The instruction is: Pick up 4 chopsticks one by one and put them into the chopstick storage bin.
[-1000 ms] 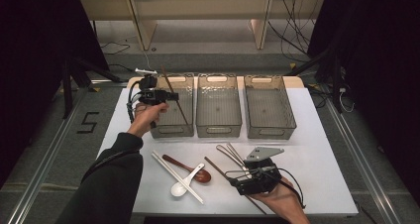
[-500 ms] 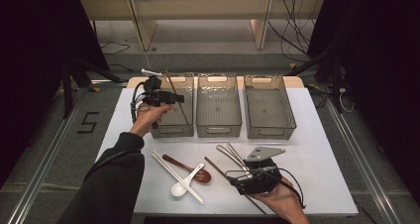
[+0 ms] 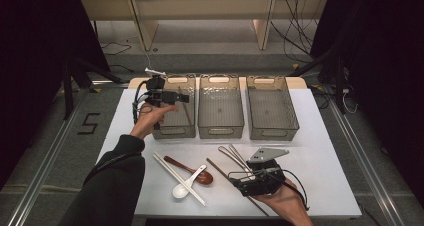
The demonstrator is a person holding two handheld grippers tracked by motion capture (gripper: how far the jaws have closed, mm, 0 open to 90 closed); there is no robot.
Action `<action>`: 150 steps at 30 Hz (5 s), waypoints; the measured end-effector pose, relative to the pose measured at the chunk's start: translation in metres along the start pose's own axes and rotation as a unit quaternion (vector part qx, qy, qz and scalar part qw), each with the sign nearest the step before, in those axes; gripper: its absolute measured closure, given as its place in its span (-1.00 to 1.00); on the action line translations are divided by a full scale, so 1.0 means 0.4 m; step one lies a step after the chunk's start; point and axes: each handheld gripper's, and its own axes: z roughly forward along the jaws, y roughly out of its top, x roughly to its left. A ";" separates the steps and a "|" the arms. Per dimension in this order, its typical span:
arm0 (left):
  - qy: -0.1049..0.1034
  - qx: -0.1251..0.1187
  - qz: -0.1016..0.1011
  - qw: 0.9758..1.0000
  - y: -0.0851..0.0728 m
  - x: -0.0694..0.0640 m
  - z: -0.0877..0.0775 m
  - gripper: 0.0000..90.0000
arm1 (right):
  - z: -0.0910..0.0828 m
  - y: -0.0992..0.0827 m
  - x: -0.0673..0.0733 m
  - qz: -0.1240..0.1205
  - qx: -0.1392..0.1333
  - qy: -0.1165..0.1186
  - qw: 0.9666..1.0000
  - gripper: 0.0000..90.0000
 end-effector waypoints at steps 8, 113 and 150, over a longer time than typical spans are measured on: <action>-0.043 -0.045 0.039 0.997 -0.037 -0.035 -0.106 -0.58 | 0.002 0.001 -0.003 0.005 0.014 -0.005 1.000 -0.46; -0.067 -0.077 0.123 0.987 -0.464 -0.105 -0.173 -0.64 | 0.043 0.044 -0.016 -0.040 0.166 -0.016 0.985 0.91; -0.180 -0.049 -0.019 0.982 -0.374 -0.195 -0.026 -0.14 | 0.048 0.126 0.049 -0.068 0.028 -0.026 0.997 0.90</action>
